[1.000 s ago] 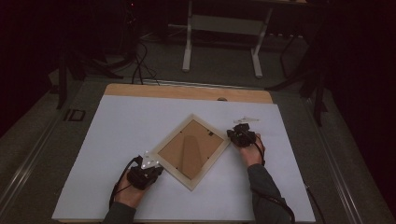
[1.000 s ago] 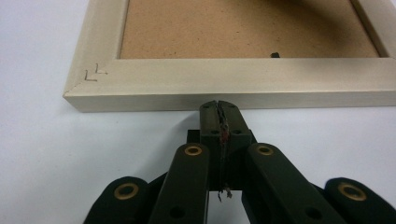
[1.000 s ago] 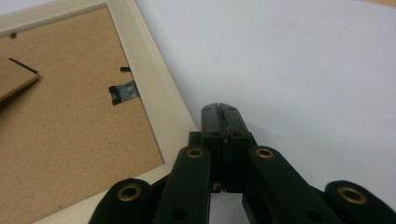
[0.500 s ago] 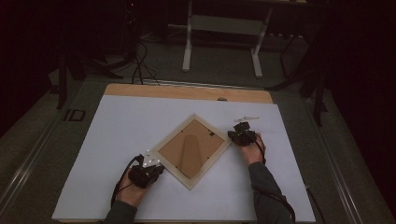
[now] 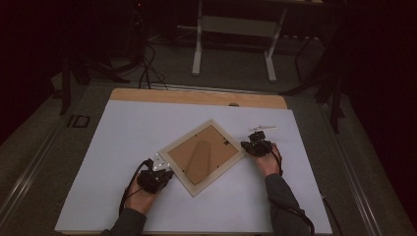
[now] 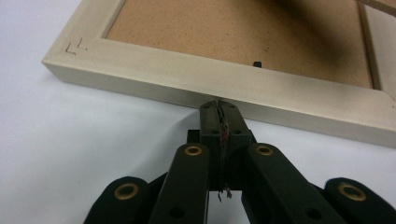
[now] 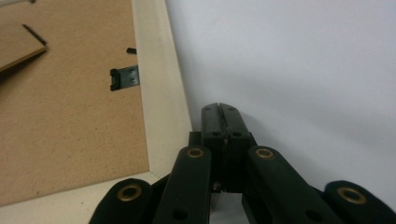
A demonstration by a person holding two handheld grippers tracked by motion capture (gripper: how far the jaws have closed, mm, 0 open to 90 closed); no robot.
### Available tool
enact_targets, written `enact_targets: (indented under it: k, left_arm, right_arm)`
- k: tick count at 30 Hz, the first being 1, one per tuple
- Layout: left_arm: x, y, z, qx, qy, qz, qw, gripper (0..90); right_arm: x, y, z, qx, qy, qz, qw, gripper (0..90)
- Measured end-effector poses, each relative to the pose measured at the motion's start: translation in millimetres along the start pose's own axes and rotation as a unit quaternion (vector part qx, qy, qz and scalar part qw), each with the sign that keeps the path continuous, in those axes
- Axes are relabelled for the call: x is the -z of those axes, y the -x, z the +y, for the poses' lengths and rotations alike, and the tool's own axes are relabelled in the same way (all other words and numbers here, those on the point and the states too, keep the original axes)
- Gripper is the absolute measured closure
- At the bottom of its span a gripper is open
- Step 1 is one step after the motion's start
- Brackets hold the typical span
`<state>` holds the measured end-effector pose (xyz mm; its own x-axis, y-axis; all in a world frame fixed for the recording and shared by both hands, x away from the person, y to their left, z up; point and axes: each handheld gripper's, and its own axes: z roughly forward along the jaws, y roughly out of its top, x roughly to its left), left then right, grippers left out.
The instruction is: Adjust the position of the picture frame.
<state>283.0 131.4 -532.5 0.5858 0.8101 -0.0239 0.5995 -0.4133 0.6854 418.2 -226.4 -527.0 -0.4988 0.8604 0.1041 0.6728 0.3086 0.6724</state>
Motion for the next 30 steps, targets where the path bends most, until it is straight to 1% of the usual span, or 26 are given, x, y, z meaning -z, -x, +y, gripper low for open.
enact_targets:
  k: [3,5,6,8,9,14,17,20,21,22,24,28,29,30]
  left_arm:
    - [-2.4,-3.8,2.5,0.002,0.001,0.010,1.0000,90.0]
    - [-4.1,-6.5,3.9,0.006,0.003,0.009,0.9999,90.0]
    - [-4.5,-7.2,5.1,0.003,0.000,0.011,0.9999,90.0]
    - [-6.7,-8.5,9.1,-0.003,-0.006,0.023,0.9997,90.0]
    - [-8.0,-10.0,10.7,-0.003,-0.007,0.025,0.9997,90.0]
    - [-13.8,-20.2,15.1,0.024,0.002,0.016,0.9996,90.0]
    - [-17.5,-22.0,18.4,0.027,0.004,0.028,0.9992,90.0]
    - [-21.0,-26.1,22.2,0.033,0.005,0.031,0.9990,90.0]
    - [-22.0,-28.1,23.5,0.037,0.004,0.029,0.9989,90.0]
    - [-23.3,-29.9,25.1,0.046,0.004,0.028,0.9985,90.0]
    - [-25.6,-31.3,27.4,0.044,0.005,0.035,0.9984,90.0]
    - [-29.0,-35.4,31.3,0.048,0.004,0.037,0.9982,90.0]
    - [-31.2,-37.8,33.1,0.052,0.006,0.038,0.9979,90.0]
    - [-32.5,-38.9,34.1,0.054,0.008,0.040,0.9977,90.0]
  right_arm:
    - [2.3,-1.4,-1.5,0.006,-0.004,-0.001,1.0000,90.0]
    - [3.6,-2.3,-2.6,0.008,-0.005,-0.003,1.0000,90.0]
    - [4.0,-2.2,-3.2,0.008,-0.005,-0.003,1.0000,90.0]
    - [5.2,-2.5,-4.4,0.008,-0.005,-0.003,1.0000,90.0]
    - [5.7,-2.7,-5.0,0.009,-0.005,-0.005,0.9999,90.0]
    - [9.7,-3.9,-8.2,0.015,-0.009,-0.008,0.9998,90.0]
    - [12.2,-4.6,-11.0,0.018,-0.009,-0.008,0.9998,90.0]
    - [14.9,-5.6,-14.0,0.015,-0.010,-0.009,0.9998,90.0]
    - [15.4,-5.1,-14.8,0.014,-0.008,-0.007,0.9998,90.0]
    - [16.1,-5.0,-15.9,0.011,-0.008,-0.006,0.9999,90.0]
    - [17.5,-5.3,-18.2,0.008,-0.006,-0.005,0.9999,90.0]
    - [19.4,-6.0,-20.2,0.007,-0.006,-0.006,0.9999,90.0]
    - [20.0,-6.7,-20.7,0.006,-0.007,-0.007,0.9999,90.0]
    - [20.9,-7.6,-21.8,0.010,-0.008,-0.008,0.9999,90.0]
